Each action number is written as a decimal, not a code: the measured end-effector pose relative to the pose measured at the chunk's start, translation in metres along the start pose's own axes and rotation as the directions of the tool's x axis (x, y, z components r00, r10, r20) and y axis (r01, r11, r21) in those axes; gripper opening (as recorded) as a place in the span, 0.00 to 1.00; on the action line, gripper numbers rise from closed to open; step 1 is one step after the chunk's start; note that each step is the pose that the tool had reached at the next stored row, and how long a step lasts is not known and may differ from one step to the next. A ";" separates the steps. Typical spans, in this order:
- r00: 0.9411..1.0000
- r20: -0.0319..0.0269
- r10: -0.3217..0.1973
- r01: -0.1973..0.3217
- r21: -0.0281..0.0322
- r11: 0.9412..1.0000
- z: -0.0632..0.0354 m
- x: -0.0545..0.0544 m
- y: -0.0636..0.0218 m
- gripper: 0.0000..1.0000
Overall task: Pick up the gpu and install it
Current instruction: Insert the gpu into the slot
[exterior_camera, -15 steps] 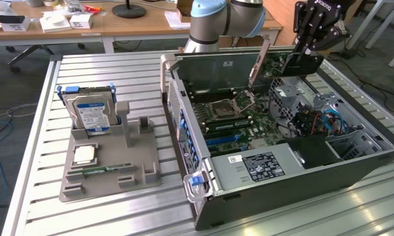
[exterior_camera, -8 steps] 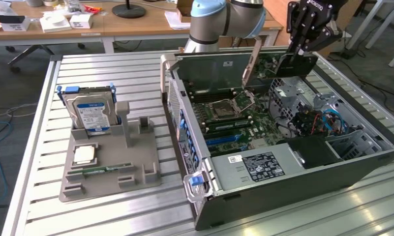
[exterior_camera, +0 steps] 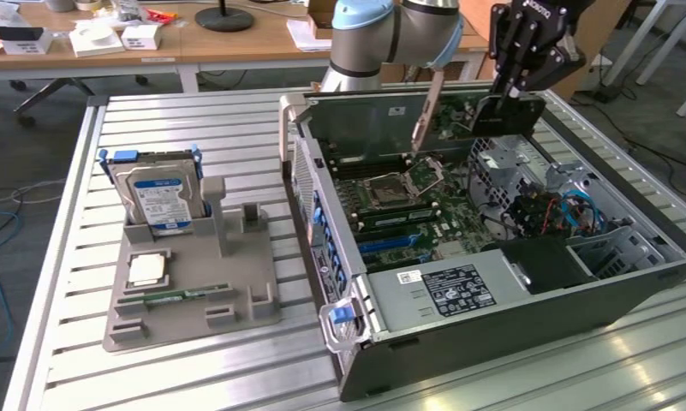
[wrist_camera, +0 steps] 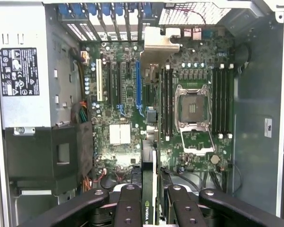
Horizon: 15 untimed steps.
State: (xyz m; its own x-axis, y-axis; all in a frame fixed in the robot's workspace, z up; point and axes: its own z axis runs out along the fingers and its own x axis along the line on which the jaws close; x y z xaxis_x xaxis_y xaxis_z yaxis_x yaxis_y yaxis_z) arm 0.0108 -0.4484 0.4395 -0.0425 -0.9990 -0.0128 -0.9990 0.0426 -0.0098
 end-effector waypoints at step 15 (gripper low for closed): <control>1.000 -0.016 0.000 0.000 0.001 1.000 0.0001 -0.002 0.0065 0.25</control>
State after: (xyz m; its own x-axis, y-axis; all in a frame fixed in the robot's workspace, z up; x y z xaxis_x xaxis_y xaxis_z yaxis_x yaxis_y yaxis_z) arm 0.0044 -0.4465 0.4393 -0.0425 -0.9991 0.0030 -0.9990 0.0425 -0.0105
